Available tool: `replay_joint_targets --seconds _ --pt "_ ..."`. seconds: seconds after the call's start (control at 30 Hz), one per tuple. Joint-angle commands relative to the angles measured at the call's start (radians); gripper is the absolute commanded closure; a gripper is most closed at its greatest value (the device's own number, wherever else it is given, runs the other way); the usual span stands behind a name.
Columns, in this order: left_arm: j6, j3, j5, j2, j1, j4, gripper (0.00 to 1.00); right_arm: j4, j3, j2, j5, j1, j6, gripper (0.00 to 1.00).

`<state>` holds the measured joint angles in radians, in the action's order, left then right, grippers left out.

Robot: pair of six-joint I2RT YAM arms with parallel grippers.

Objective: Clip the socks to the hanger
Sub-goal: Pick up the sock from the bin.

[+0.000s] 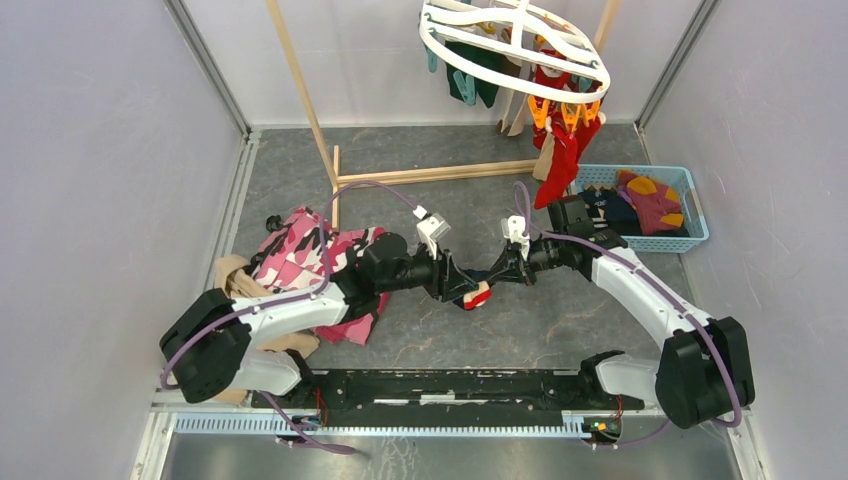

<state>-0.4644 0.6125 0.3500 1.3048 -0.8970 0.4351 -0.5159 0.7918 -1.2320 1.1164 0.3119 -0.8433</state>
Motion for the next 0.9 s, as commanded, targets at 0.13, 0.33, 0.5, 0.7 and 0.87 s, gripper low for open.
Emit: replay_joint_targets --seconds 0.13,0.33,0.5,0.7,0.87 --pt "-0.163 0.071 0.117 0.078 0.011 0.105 0.93 -0.007 0.043 -0.001 0.003 -0.001 -0.020 0.96" --pt "-0.351 -0.011 0.135 0.063 0.074 0.240 0.98 -0.085 0.092 0.012 -0.075 -0.003 -0.096 0.62" --pt "-0.726 -0.135 0.190 0.053 0.202 0.471 0.98 -0.111 0.111 0.106 -0.173 -0.011 -0.206 0.37" --pt "-0.995 -0.145 0.269 0.149 0.240 0.702 0.98 -0.076 0.080 0.184 -0.162 0.057 -0.381 0.29" --pt "-1.258 -0.137 0.288 0.290 0.240 0.997 0.98 0.084 0.032 0.200 -0.205 0.144 -0.358 0.31"
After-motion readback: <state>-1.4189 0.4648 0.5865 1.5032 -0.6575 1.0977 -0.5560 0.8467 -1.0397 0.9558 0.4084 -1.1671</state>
